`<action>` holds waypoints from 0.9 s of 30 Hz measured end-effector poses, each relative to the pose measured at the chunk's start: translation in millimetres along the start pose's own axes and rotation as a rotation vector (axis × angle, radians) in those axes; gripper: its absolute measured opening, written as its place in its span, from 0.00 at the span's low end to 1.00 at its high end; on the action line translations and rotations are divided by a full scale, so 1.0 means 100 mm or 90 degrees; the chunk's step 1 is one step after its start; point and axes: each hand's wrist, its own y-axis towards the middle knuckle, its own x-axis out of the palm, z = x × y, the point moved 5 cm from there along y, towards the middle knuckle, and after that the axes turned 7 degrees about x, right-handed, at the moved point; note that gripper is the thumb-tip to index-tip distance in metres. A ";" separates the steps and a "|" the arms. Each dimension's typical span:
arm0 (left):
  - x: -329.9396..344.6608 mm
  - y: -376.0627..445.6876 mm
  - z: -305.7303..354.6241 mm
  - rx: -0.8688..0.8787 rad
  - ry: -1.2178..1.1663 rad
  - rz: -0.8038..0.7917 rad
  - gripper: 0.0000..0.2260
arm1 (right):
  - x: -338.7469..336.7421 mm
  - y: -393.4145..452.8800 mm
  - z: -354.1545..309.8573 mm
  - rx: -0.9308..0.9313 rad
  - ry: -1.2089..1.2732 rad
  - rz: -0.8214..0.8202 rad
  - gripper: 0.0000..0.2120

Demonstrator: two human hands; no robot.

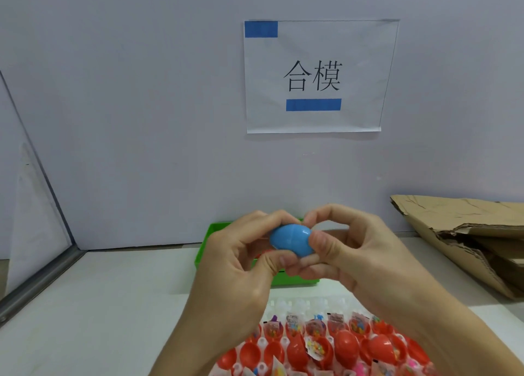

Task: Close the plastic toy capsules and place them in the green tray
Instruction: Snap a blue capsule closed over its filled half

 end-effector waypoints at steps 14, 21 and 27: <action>0.05 -0.04 -0.22 -0.229 -0.086 0.094 0.08 | -0.10 0.01 -0.06 -0.226 -0.153 0.201 0.31; 0.17 -0.06 -0.28 -0.288 -0.257 0.087 0.19 | 0.04 -0.05 -0.06 -0.380 -0.468 0.283 0.34; 0.08 -0.05 -0.28 -0.203 -0.138 0.132 0.15 | 0.01 -0.05 -0.06 -0.316 -0.364 0.157 0.28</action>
